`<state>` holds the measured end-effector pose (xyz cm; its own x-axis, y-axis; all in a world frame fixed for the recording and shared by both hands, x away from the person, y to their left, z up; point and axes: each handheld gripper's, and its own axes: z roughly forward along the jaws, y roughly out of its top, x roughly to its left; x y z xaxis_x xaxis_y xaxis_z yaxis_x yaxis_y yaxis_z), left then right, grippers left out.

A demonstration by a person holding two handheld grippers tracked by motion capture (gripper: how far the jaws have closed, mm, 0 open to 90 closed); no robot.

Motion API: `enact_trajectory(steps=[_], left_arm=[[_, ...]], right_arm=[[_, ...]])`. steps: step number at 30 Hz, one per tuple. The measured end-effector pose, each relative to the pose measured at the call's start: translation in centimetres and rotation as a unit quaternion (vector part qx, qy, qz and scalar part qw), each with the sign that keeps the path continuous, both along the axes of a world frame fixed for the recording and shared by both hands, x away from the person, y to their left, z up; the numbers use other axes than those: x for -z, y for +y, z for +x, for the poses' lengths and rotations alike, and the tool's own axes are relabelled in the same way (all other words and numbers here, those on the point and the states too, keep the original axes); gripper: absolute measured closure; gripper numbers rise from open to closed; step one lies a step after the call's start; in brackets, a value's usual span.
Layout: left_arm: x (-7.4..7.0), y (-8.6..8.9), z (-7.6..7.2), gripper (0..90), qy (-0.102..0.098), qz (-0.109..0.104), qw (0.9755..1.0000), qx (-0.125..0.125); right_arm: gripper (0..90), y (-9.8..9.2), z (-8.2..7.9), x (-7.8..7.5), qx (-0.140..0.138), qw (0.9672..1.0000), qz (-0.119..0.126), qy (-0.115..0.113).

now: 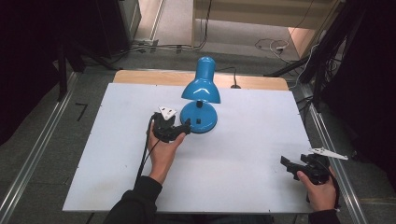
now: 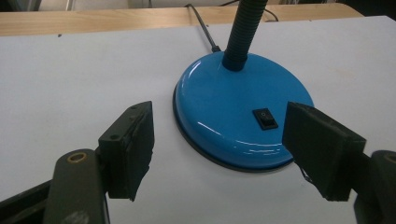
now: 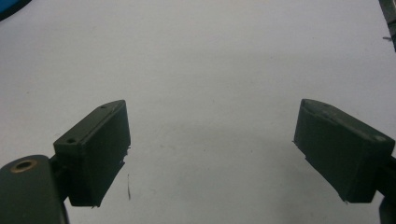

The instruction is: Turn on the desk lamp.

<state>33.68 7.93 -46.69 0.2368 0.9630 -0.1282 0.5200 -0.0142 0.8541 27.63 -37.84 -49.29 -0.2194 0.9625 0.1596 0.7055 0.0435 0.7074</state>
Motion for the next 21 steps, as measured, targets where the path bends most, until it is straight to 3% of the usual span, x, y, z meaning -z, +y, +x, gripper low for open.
enact_trajectory(steps=[11, 17, 21], left_arm=[[0.4, -0.7, 0.9, 30.3, 0.000, -0.013, 0.9999, 0.004], [0.3, -1.6, 1.5, 33.6, -0.008, -0.002, 0.9999, 0.009], [0.6, -2.2, 2.0, 44.5, 0.000, -0.004, 0.9998, 0.021]], right_arm=[[9.5, 0.0, 0.0, 0.0, -0.001, 1.0000, 0.000, 0.000], [9.5, 0.0, 0.0, 0.0, -0.004, 1.0000, 0.000, 0.000], [9.5, 0.0, 0.0, 0.0, -0.003, 1.0000, 0.002, -0.001]])
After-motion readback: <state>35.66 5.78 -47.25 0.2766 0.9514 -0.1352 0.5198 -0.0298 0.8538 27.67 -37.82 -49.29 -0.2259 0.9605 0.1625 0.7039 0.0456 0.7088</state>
